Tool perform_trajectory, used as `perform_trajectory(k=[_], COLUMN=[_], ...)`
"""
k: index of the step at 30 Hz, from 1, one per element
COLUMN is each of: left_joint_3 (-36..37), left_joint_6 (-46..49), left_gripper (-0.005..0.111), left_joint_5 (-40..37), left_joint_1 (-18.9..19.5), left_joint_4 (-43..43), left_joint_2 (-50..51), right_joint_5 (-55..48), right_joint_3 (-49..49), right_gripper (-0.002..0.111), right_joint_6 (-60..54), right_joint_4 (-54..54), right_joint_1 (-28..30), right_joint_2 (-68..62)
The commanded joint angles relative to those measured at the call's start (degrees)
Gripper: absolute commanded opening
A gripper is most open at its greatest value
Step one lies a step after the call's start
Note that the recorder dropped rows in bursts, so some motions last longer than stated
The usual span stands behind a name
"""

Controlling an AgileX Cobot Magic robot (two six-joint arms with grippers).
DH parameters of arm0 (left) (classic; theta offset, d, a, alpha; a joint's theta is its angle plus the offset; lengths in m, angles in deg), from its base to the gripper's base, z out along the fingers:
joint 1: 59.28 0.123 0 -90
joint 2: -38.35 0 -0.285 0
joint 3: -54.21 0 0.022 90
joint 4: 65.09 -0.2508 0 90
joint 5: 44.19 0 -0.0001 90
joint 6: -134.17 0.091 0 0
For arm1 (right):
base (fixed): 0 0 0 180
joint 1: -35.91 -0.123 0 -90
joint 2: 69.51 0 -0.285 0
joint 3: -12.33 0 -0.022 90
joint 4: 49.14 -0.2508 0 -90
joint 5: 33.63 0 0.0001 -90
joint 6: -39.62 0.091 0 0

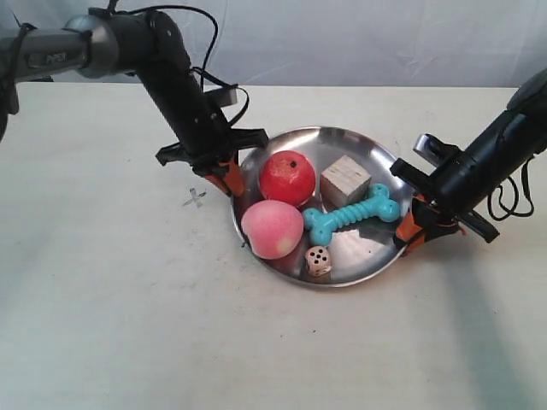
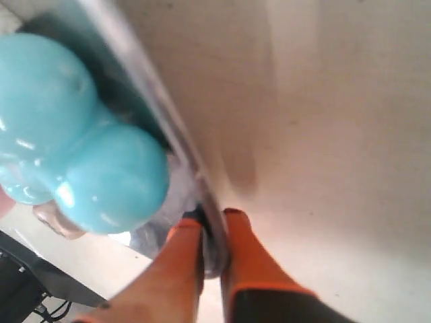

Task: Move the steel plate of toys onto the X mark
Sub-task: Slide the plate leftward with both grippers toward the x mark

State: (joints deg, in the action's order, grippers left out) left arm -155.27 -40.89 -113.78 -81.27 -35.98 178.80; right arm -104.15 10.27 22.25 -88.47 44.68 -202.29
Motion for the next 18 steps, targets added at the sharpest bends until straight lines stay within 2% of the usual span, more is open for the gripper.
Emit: perform_trajectory(k=[1, 6, 12, 15, 18], left_joint_3=[-0.29, 2.47, 9.28, 12.17, 14.11], left_joint_6=[-0.2, -0.09, 0.04, 0.04, 1.52], left_gripper=[0.0, 0.0, 0.0, 0.0, 0.0], left_joint_5=[-0.36, -0.36, -0.36, -0.36, -0.36], left_joint_1=[1.47, 2.47, 6.04, 11.15, 15.54], left_joint_4=[5.78, 2.86, 0.78, -1.37, -2.07], left_joint_2=[-3.7, -5.42, -9.11, -13.1, -13.56], right_joint_5=[0.56, 0.56, 0.56, 0.56, 0.56], right_joint_3=[1.62, 4.66, 12.09, 19.34, 27.08], right_gripper=[-0.001, -0.001, -0.001, -0.001, -0.001], right_joint_6=[2.14, 3.32, 6.93, 9.54, 12.56], right_joint_4=[-1.62, -1.5, -1.63, -4.15, -7.06], right_joint_1=[-1.49, -6.58, -15.17, -20.39, -22.87], right_joint_2=[1.39, 1.39, -1.44, -5.05, -9.76])
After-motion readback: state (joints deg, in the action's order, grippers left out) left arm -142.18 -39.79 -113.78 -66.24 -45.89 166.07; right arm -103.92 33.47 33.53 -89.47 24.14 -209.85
